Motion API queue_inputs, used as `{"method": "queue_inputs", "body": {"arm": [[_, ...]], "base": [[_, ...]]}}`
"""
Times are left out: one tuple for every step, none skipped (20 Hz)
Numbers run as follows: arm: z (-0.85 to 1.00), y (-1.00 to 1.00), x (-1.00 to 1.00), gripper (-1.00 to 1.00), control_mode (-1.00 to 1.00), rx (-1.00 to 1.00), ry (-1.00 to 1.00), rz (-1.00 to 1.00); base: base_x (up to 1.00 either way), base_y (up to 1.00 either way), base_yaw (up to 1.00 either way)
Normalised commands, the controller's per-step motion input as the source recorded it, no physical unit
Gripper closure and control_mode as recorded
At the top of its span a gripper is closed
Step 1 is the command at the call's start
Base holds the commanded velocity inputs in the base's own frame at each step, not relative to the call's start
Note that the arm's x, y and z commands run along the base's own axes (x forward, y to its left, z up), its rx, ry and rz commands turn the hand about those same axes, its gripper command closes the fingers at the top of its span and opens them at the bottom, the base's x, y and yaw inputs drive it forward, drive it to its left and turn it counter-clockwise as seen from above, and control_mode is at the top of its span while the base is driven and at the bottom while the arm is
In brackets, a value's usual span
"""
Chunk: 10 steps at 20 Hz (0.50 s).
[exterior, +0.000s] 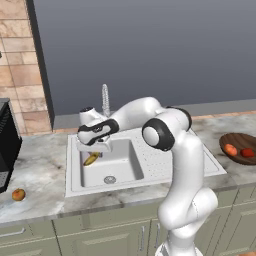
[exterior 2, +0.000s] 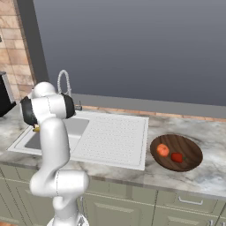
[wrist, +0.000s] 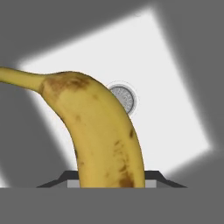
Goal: There is a mixed pile of frozen fruits and vegetables on the counter. Locate all the frozen vegetables and place the items in a bowl on the counter. Take all the frozen fruits and defrost them in a running sink.
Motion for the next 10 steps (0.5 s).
{"method": "queue_inputs", "body": {"arm": [[-0.12,0.00,0.00,1.00,-1.00,-0.01,0.00,-0.01],[-0.14,-0.01,0.00,1.00,-1.00,-0.01,0.00,-0.01],[-0.14,-0.01,0.00,1.00,-1.00,-0.01,0.00,-0.01],[-0.15,-0.04,0.00,1.00,-1.00,-0.01,0.00,-0.01],[-0.15,-0.05,0.00,1.00,-1.00,0.00,0.00,-0.01],[-0.15,-0.07,0.00,1.00,-1.00,-0.01,0.00,-0.01],[-0.16,-0.08,0.00,1.00,-1.00,0.00,0.00,-0.01],[-0.16,-0.09,0.00,1.00,-1.00,0.00,0.00,-0.01],[-0.15,-0.11,0.00,1.00,-1.00,0.00,0.00,-0.01],[-0.17,-0.12,0.00,1.00,-1.00,0.00,0.00,-0.01]], "base": [[0.00,0.00,0.00],[0.00,0.00,0.00],[0.00,0.00,0.00],[0.00,0.00,0.00],[0.00,0.00,0.00],[0.00,0.00,0.00],[0.00,0.00,0.00],[0.00,0.00,0.00],[0.00,0.00,0.00],[0.00,0.00,0.00]]}}
